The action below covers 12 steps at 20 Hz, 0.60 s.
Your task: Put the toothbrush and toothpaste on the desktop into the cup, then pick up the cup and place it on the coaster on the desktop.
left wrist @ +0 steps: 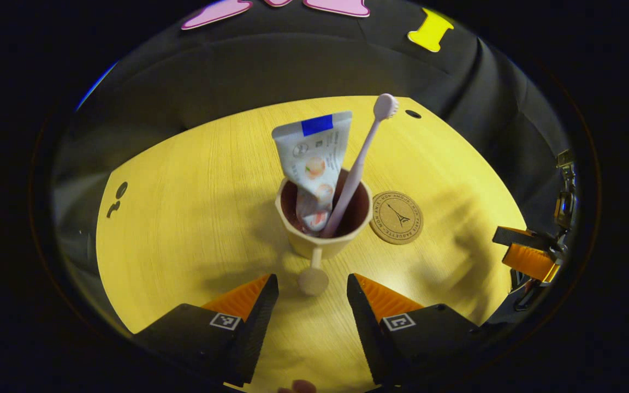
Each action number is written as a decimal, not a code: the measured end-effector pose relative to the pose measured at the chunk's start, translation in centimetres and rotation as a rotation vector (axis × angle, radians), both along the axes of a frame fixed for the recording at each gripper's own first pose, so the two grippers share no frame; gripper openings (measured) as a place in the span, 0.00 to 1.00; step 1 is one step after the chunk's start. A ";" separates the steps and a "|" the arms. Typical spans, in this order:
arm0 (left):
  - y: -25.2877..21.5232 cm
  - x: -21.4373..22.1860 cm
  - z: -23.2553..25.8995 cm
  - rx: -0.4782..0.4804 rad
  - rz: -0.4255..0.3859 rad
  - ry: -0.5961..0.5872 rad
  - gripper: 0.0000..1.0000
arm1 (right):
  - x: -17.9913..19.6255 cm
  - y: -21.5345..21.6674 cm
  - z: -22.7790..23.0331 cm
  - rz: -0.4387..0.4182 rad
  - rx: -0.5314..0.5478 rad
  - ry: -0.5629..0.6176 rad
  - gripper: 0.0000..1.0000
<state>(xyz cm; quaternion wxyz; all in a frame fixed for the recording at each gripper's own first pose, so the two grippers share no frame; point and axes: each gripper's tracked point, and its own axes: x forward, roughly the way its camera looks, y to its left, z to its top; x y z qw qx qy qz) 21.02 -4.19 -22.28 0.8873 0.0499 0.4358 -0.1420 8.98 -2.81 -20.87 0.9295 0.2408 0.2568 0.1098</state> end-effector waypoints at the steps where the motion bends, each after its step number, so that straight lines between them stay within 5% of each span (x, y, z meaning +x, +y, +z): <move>1: 0.0 0.4 -0.3 0.009 -0.009 0.020 0.79 | 0.0 -0.4 -0.1 -0.007 0.003 0.002 0.95; 10: -0.3 2.3 -2.5 0.121 -0.085 0.173 0.79 | -0.4 -3.0 -1.7 -0.029 0.023 0.031 0.96; 12: -0.7 2.2 -2.7 0.100 -0.080 0.188 0.56 | -0.5 -3.2 -1.8 -0.031 0.021 0.035 0.96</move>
